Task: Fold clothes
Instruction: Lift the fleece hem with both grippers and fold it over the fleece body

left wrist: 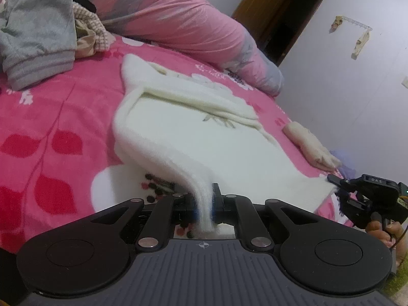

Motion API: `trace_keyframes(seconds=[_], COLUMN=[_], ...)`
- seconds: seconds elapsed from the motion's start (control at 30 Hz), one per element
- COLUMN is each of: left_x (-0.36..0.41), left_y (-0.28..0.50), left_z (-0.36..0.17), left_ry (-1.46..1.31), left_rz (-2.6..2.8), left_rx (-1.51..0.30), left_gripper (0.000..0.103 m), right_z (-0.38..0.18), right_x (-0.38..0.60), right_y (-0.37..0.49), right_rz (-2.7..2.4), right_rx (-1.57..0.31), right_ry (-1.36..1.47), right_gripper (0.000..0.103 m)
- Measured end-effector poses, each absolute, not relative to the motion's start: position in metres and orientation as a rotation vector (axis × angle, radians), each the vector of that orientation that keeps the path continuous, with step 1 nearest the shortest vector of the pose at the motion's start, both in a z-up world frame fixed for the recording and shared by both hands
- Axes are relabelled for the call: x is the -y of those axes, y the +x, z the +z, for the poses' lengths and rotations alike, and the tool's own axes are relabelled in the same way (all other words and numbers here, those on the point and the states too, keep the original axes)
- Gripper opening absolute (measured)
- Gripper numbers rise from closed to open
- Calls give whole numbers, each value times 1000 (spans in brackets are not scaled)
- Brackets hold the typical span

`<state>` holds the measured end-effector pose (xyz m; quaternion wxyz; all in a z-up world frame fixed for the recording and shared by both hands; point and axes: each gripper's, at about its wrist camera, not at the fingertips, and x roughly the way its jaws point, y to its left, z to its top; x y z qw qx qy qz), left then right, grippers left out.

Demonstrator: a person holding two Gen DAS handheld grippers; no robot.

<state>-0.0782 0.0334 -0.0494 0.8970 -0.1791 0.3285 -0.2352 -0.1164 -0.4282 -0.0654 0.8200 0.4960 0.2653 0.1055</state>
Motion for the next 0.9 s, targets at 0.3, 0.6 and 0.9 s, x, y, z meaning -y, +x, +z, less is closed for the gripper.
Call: trace_keyframes(seconds=[0.3,0.6,0.9], left_x=[-40,-42,-44], left_y=[-68,-49,-29], left_z=[-38,-24,-19], left_ry=[-406,-403,-406], left_rz=[-504,-520,-525], left_rx=[-635,-578,-545], left_gripper=[7,7,7], right_z=[-44,-23,-13], right_x=[424,422,420], right_y=[-102,-77,-52], right_rz=[252,273,281], right_rx=[-530,-500,-489], right_ry=[1025,1001,990], right_gripper=[8,8,8])
